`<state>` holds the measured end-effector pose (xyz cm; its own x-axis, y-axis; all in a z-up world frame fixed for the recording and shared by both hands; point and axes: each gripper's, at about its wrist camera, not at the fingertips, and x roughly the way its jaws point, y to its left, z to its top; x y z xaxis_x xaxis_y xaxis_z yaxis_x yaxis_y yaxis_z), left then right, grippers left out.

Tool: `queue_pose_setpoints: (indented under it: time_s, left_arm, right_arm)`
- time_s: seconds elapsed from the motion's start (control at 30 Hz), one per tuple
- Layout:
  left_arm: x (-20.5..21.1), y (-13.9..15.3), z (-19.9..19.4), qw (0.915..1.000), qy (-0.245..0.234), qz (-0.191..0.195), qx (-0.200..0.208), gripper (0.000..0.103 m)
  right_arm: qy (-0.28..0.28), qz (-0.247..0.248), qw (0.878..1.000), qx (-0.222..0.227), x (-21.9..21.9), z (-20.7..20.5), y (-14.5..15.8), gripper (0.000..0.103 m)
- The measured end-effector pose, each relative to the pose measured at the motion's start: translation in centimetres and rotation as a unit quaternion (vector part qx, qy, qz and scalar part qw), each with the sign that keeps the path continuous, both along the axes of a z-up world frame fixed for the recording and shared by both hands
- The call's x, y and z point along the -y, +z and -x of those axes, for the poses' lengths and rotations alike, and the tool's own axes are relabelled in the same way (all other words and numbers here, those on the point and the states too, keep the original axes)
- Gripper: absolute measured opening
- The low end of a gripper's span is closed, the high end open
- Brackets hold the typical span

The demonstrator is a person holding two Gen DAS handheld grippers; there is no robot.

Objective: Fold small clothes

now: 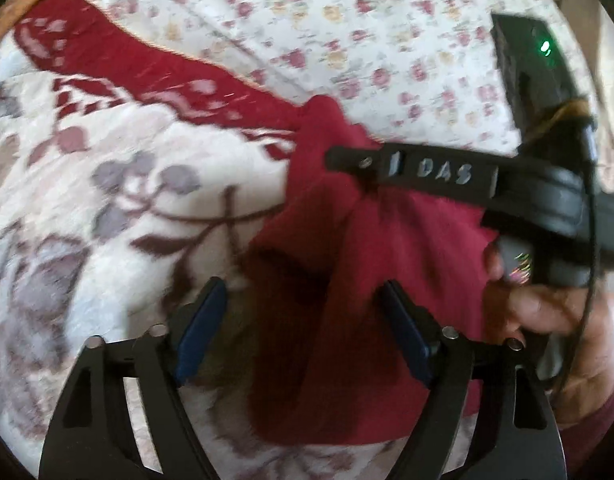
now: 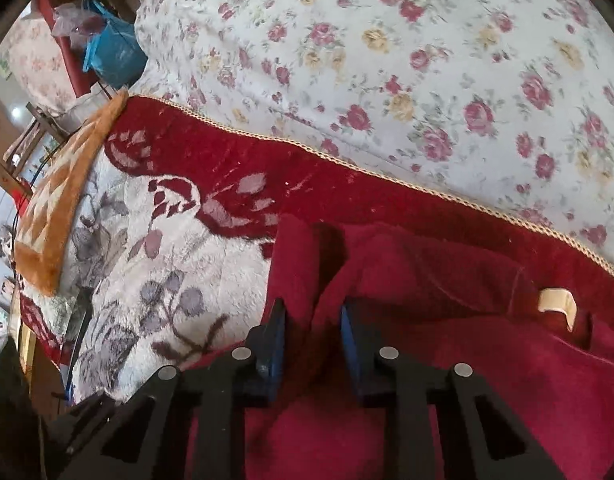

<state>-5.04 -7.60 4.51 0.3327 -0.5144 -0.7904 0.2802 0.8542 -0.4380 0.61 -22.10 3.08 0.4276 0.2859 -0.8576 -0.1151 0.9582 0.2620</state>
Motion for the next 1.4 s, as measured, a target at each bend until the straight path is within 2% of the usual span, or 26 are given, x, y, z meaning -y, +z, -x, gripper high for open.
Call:
queue_pose_setpoints:
  time_s: [0.03, 0.1, 0.17, 0.3, 0.33, 0.37, 0.4, 0.43, 0.5, 0.57, 0.7, 0.73, 0.77, 0.8, 0.87, 0.97, 1.0, 1.03, 1.23, 1.33, 1.4]
  left_arm:
    - [0.2, 0.0, -0.1, 0.9997, -0.011, 0.018, -0.007, 0.047]
    - [0.8, 0.1, 0.1, 0.9987, -0.031, 0.038, -0.009, 0.046]
    - [1.5, 0.6, 0.7, 0.9985, -0.045, 0.029, 0.013, 0.038]
    - [1.7, 1.8, 1.4, 0.9964, -0.059, 0.051, 0.032, 0.037]
    - [1.7, 2.1, 1.5, 0.9959, -0.063, 0.055, 0.035, 0.037]
    - [1.9, 2.2, 1.6, 0.9956, -0.066, 0.056, 0.037, 0.037]
    - [1.9, 2.4, 1.7, 0.9953, -0.069, 0.056, 0.038, 0.037]
    - [1.9, 2.5, 1.8, 0.9950, -0.072, 0.056, 0.040, 0.037]
    - [1.9, 2.7, 2.1, 0.9945, -0.077, 0.056, 0.044, 0.037]
    - [2.0, 2.8, 2.2, 0.9939, -0.082, 0.058, 0.046, 0.037]
    - [2.3, 2.6, 2.2, 0.9947, -0.082, 0.043, 0.045, 0.037]
    - [2.4, 2.3, 2.1, 0.9957, -0.079, 0.026, 0.043, 0.037]
    - [2.8, 2.1, 2.2, 0.9962, -0.076, 0.015, 0.039, 0.037]
    - [2.8, 1.8, 2.1, 0.9968, -0.072, 0.004, 0.035, 0.037]
    - [3.3, 1.6, 2.4, 0.9972, -0.065, -0.016, 0.032, 0.037]
    - [3.6, 1.4, 2.8, 0.9970, -0.060, -0.033, 0.038, 0.043]
    - [3.5, 1.4, 2.9, 0.9967, -0.059, -0.038, 0.041, 0.048]
    - [3.3, 1.4, 3.1, 0.9963, -0.058, -0.043, 0.046, 0.052]
    - [2.5, 0.8, 3.3, 0.9960, -0.053, -0.054, 0.048, 0.053]
    - [2.4, 0.7, 3.3, 0.9963, -0.045, -0.054, 0.048, 0.062]
    - [2.4, 0.4, 3.1, 0.9968, -0.043, -0.052, 0.043, 0.062]
  right_arm:
    - [-0.003, -0.006, 1.000, -0.001, 0.1, 0.0, 0.0, 0.024]
    - [-0.007, -0.018, 1.000, -0.003, 0.6, 0.3, 0.3, 0.024]
    - [-0.009, -0.028, 1.000, -0.004, 1.1, 0.6, 0.7, 0.024]
    - [-0.019, -0.077, 0.997, -0.019, 2.2, 0.4, 1.6, 0.026]
    - [-0.024, -0.086, 0.996, -0.022, 2.4, 0.2, 1.7, 0.047]
    - [-0.032, -0.090, 0.995, -0.027, 2.4, -0.1, 1.7, 0.077]
    - [-0.041, -0.094, 0.994, -0.033, 2.4, -0.3, 1.7, 0.087]
    - [-0.044, -0.098, 0.993, -0.040, 2.4, -0.5, 1.8, 0.091]
    - [-0.021, -0.092, 0.993, -0.064, 1.3, -1.4, 1.7, 0.091]
    - [0.008, -0.058, 0.994, -0.089, -0.1, -2.4, 1.4, 0.091]
    - [0.022, -0.026, 0.992, -0.120, -1.4, -3.4, -0.4, 0.089]
    - [0.027, -0.011, 0.992, -0.121, -1.8, -3.1, -1.0, 0.076]
    - [0.033, 0.026, 0.994, -0.103, -2.1, -2.6, -1.2, 0.057]
    - [0.038, 0.046, 0.995, -0.079, -2.2, -2.0, -1.2, 0.051]
    - [0.034, 0.035, 0.998, -0.037, -1.3, -0.7, -0.8, 0.035]
    - [-0.003, -0.018, 1.000, -0.025, 0.9, 0.2, -0.7, 0.031]
    - [-0.009, -0.028, 0.999, -0.019, 1.3, 0.6, -0.6, 0.030]
    - [-0.011, -0.030, 0.999, -0.016, 1.3, 0.8, -0.5, 0.030]
    - [-0.019, -0.031, 0.999, -0.004, 1.4, 1.5, 1.0, 0.028]
    - [-0.024, -0.038, 0.999, 0.000, 2.0, 2.1, 1.6, 0.028]
    - [-0.028, -0.045, 0.999, 0.001, 2.2, 2.1, 1.5, 0.028]
